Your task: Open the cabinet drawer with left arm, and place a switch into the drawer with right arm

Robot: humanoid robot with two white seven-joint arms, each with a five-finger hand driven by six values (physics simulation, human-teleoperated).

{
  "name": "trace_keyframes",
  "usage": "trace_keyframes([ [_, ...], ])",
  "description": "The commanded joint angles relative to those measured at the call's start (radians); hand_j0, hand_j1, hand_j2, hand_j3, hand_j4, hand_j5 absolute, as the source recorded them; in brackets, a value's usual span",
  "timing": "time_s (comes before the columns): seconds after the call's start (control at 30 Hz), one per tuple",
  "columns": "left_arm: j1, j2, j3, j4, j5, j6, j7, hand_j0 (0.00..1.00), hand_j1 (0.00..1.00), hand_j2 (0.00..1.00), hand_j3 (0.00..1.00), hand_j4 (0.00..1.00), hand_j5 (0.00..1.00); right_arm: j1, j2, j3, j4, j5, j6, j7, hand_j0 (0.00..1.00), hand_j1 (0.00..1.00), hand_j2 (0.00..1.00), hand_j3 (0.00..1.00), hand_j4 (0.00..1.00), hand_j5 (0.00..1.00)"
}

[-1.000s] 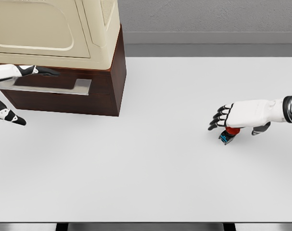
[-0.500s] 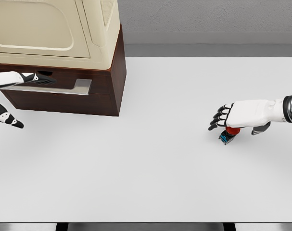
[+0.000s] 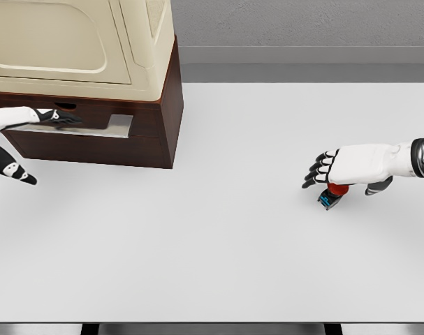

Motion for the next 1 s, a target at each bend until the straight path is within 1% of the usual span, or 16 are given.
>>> trace_keyframes([
  [0.0, 0.001, 0.0, 0.001, 0.015, -0.013, 0.003, 0.0, 1.0, 1.0, 1.0, 1.0, 1.0, 1.0, 0.0, -0.001, -0.001, 0.0, -0.004, 0.002, 0.0, 1.0, 1.0, 1.0, 1.0, 1.0, 1.0],
  [0.17, 0.005, -0.006, -0.004, 0.019, -0.015, 0.002, 0.0, 1.0, 1.0, 1.0, 1.0, 1.0, 1.0, 0.0, -0.001, -0.001, 0.0, -0.004, 0.002, 0.0, 1.0, 1.0, 1.0, 1.0, 1.0, 1.0],
  [0.4, 0.005, 0.012, -0.025, 0.01, -0.012, -0.009, 0.0, 1.0, 1.0, 1.0, 1.0, 1.0, 1.0, 0.0, -0.001, -0.001, 0.0, -0.004, 0.002, 0.0, 1.0, 1.0, 1.0, 1.0, 1.0, 1.0],
  [0.67, 0.005, 0.057, -0.039, -0.033, -0.006, -0.014, 0.0, 1.0, 1.0, 1.0, 1.0, 1.0, 1.0, 0.0, 0.001, 0.002, -0.002, -0.004, 0.002, 0.0, 1.0, 1.0, 1.0, 1.0, 1.0, 1.0],
  [0.97, 0.005, 0.106, -0.074, -0.034, -0.003, -0.083, 0.0, 1.0, 1.0, 1.0, 1.0, 1.0, 1.0, 0.002, 0.004, 0.004, -0.002, -0.004, 0.002, 0.0, 1.0, 1.0, 1.0, 1.0, 1.0, 1.0],
])
